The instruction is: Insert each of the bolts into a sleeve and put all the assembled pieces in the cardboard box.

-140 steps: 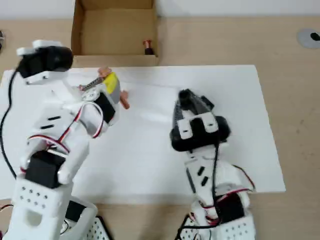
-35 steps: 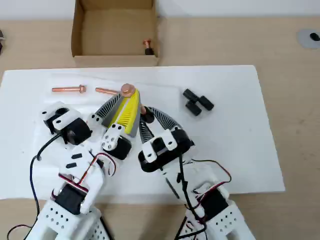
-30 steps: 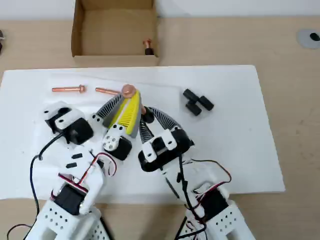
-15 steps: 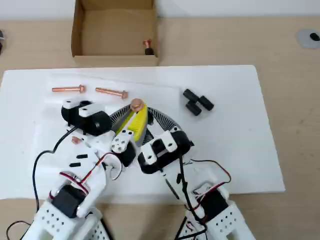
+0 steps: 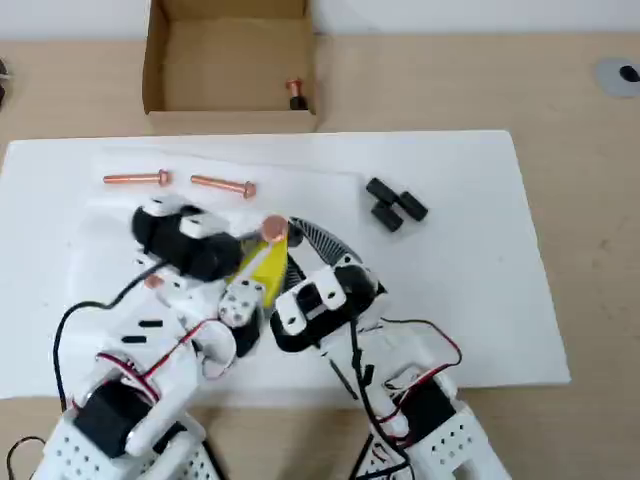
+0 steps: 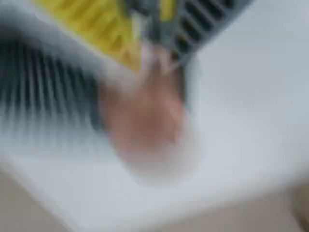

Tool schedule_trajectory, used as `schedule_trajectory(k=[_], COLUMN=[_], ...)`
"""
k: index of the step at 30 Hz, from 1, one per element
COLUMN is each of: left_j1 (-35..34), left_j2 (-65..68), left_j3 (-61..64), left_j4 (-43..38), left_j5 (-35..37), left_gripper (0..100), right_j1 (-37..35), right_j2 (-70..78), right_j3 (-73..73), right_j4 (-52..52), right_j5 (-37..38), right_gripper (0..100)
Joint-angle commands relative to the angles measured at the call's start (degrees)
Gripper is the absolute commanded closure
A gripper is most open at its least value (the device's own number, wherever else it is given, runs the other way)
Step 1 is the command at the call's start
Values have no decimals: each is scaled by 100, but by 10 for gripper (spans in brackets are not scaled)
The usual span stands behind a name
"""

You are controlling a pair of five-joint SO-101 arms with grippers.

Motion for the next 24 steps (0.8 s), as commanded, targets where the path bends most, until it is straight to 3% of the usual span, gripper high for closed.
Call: schedule_trajectory(k=[1, 5, 11, 15, 24], left_j1=[281, 149, -791, -1899, -4571], left_j2=[-13, -22, -48, -48, -48], left_j3=[-264, -360, -360, -501, -545], left_j4=[563, 624, 624, 598, 615], left_j5=[-97, -97, -519, -756, -545], left_gripper=[942, 895, 893, 893, 893], right_j1=[-48, -48, 110, 426, 1165], right_j2=[-655, -655, -655, -655, -593], right_j3=[-40, -40, -40, -40, -541], right_j4=[-176, -176, -167, -158, -149], right_j5=[53, 53, 53, 9, -246], right_gripper=[988, 988, 988, 988, 988])
